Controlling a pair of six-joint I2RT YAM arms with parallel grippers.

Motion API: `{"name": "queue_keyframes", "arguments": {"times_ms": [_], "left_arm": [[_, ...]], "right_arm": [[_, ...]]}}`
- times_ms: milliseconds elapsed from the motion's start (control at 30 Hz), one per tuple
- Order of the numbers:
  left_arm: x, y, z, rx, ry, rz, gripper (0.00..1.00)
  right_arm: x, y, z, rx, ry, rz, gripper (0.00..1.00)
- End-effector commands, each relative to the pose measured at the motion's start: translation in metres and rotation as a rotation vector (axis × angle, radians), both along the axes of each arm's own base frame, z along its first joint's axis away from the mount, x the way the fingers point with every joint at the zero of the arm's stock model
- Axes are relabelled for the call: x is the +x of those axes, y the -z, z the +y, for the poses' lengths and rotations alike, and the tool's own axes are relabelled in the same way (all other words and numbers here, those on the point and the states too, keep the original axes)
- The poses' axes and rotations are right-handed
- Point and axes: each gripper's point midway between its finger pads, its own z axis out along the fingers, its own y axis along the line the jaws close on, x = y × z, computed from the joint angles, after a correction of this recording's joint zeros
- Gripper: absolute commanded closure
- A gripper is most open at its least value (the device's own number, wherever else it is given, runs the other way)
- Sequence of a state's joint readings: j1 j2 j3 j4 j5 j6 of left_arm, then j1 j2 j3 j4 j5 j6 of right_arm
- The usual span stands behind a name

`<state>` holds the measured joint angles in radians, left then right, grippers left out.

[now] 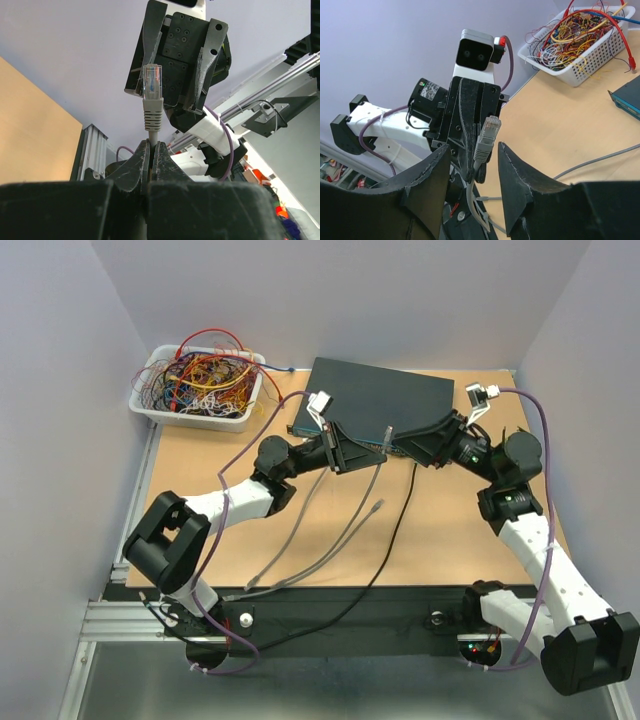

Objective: Insert the plug into the switch port

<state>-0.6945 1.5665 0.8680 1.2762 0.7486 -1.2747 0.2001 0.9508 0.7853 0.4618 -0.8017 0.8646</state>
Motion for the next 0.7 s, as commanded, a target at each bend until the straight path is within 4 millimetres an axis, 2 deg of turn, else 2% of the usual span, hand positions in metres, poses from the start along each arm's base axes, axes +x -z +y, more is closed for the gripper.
{"name": "queue_keyframes", "arguments": {"times_ms": [0,500,667], "left_arm": [[-0.017,-0.051,0.010,-0.161,0.000,-0.206,1.00],[-0.015,-0.052,0.003,-0.163,-0.013,-0.195,1.00],[-0.015,-0.053,0.003,-0.164,-0.022,-0.195,1.00]], "right_arm": [[-0.004,-0.010,0.004,0.010,-0.017,-0.065,0.52],[0.001,0.009,0.016,-0.026,0.000,-0.030,0.56],[-0.001,0.009,0.015,-0.030,0.008,-0.034,0.59]]}}
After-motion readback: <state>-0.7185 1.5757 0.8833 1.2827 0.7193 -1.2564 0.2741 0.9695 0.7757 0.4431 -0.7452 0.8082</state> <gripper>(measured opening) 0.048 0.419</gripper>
